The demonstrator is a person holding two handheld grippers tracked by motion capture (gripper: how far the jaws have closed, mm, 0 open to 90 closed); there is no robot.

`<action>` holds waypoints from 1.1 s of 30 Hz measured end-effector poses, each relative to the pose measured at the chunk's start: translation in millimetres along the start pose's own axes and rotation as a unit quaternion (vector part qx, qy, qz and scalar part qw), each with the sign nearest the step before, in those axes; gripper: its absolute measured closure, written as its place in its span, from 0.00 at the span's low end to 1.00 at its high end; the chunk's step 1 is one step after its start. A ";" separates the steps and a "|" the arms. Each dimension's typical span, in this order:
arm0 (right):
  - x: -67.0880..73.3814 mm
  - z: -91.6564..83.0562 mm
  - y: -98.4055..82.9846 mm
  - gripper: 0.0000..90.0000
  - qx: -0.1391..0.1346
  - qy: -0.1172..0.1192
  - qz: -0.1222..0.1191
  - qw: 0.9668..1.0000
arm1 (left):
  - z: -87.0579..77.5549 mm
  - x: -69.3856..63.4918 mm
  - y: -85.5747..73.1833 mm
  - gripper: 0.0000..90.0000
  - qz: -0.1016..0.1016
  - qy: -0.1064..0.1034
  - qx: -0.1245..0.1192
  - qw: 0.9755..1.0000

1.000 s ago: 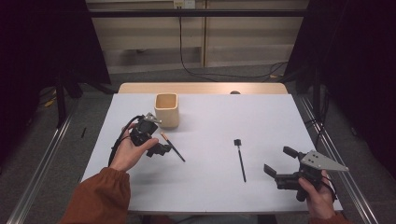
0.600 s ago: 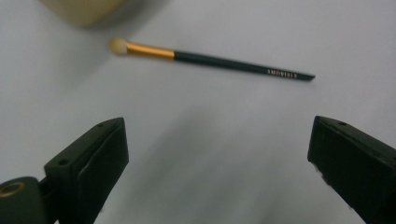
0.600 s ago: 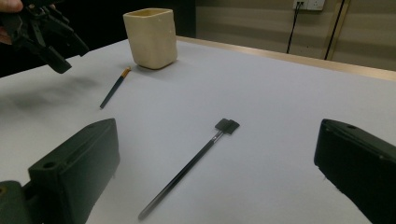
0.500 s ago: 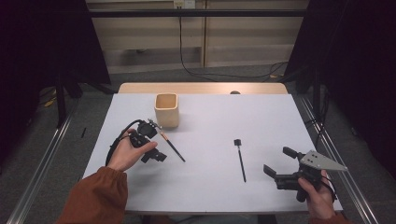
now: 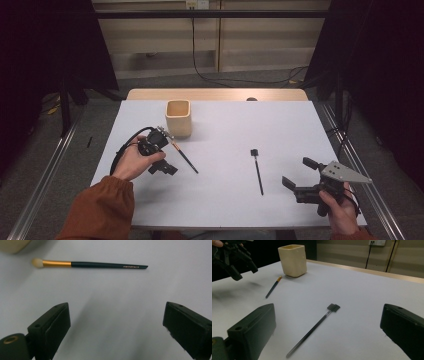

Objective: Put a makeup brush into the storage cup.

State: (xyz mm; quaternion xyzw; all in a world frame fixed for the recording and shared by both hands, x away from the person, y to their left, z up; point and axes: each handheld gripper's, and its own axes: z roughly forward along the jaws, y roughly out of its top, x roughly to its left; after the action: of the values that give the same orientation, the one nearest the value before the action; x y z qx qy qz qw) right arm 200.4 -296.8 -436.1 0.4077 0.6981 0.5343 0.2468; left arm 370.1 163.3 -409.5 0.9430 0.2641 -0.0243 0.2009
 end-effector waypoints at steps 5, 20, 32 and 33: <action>-0.3 -0.6 0.0 0.00 -0.001 -0.001 -0.001 1.000 | 0.2 2.3 5.5 0.06 0.037 -0.017 -0.003 0.999; -0.3 -0.1 0.0 0.00 0.000 0.000 0.000 1.000 | 12.2 10.9 20.8 0.07 0.132 -0.035 0.019 0.990; -0.1 0.5 -0.2 0.00 0.003 0.001 -0.001 1.000 | 22.4 18.5 36.0 0.06 0.174 -0.032 0.036 0.984; -0.1 1.0 -0.2 0.00 0.003 0.002 -0.002 1.000 | 23.9 17.9 37.0 0.07 0.173 -0.036 0.032 0.984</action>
State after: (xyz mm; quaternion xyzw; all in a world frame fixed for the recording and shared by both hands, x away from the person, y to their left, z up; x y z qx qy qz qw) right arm 201.1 -296.4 -436.6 0.4064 0.7008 0.5325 0.2454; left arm 405.7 133.8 -420.7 0.9790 0.0882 -0.0316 0.1808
